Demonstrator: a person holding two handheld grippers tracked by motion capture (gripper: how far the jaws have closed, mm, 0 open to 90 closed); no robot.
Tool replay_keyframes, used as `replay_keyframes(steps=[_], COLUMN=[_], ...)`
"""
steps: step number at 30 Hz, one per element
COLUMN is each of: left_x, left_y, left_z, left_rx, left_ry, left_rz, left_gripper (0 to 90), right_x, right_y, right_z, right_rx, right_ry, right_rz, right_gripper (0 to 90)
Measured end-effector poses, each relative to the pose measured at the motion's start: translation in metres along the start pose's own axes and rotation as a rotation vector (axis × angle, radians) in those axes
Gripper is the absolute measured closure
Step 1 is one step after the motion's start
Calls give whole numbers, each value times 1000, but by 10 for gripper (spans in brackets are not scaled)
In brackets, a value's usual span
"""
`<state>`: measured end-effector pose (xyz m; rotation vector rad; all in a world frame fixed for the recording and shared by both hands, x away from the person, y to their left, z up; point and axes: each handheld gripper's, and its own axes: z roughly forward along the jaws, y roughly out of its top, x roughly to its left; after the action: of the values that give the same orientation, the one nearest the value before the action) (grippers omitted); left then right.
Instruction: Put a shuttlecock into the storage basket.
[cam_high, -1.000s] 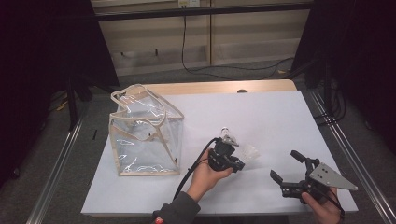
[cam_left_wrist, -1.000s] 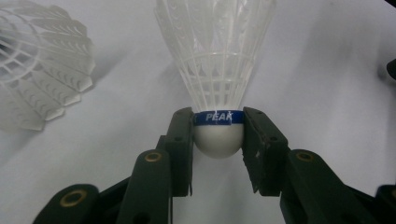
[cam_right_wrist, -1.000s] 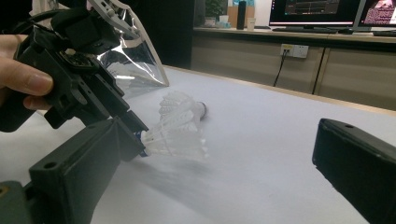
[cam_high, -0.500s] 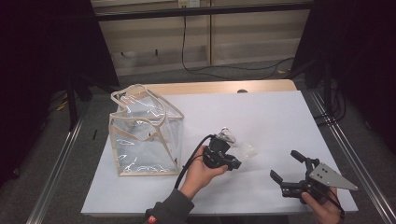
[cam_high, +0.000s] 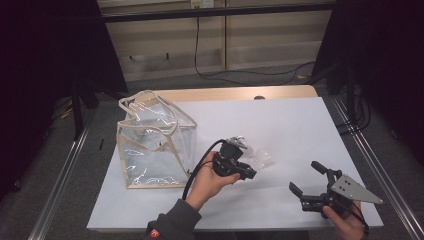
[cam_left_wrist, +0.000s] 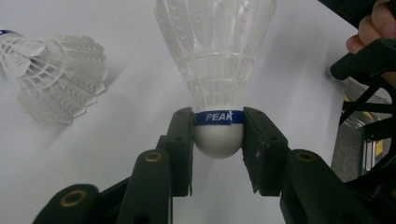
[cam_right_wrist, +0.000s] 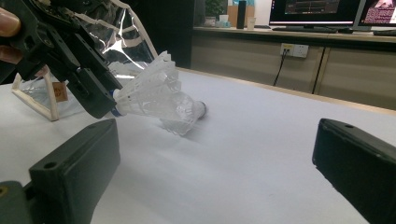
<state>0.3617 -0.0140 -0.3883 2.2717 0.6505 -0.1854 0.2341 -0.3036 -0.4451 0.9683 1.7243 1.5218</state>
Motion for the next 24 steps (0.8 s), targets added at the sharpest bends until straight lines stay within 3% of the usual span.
replay_keyframes(steps=[24], left_x=[7], left_y=[5], left_z=[-21], left_rx=[6], left_ry=[-12], left_rz=[-8], left_gripper=[653], right_x=[0], right_y=[0], right_z=[0], right_rx=[-1], right_ry=[2], right_rz=[-2], right_gripper=[8])
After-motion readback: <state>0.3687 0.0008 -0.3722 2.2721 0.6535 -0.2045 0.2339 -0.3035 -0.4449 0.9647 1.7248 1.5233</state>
